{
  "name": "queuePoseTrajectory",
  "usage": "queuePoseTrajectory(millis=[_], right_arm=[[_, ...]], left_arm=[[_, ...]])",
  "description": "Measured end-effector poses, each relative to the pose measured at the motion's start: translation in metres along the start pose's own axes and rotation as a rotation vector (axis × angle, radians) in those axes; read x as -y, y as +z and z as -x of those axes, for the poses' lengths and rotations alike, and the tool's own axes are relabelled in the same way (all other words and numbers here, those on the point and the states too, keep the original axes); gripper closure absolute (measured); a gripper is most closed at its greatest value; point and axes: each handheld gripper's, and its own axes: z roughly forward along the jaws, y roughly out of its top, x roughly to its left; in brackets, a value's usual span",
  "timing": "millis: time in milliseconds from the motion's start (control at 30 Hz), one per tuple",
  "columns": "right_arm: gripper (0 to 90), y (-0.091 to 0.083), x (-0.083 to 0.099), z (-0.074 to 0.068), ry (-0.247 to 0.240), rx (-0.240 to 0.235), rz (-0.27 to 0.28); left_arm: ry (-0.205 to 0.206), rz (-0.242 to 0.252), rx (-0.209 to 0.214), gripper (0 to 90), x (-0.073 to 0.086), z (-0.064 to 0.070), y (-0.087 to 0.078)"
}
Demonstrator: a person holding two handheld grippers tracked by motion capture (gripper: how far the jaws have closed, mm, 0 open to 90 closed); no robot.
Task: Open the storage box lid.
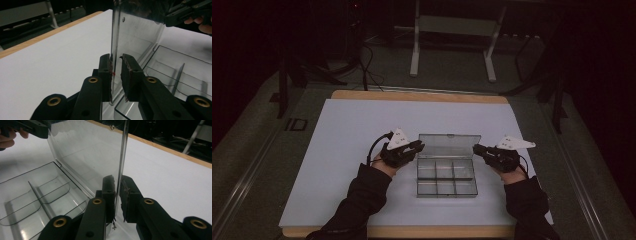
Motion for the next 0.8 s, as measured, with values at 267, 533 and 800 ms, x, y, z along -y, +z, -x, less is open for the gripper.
queuePoseTrajectory(millis=[267, 533, 800], right_arm=[[78.5, 0.006, 0.0, -0.002, 0.007, 0.012, -0.006], [77.7, 0.008, 0.002, -0.002, 0.025, 0.024, -0.005], [75.1, 0.012, 0.004, -0.005, 0.025, 0.023, -0.012]], left_arm=[[-0.037, 0.013, -0.001, 79.5, 0.004, -0.001, 0.002], [-0.082, 0.025, 0.003, 78.8, 0.008, -0.003, 0.005], [-0.092, -0.042, -0.003, 74.7, 0.018, 0.001, 0.015]])
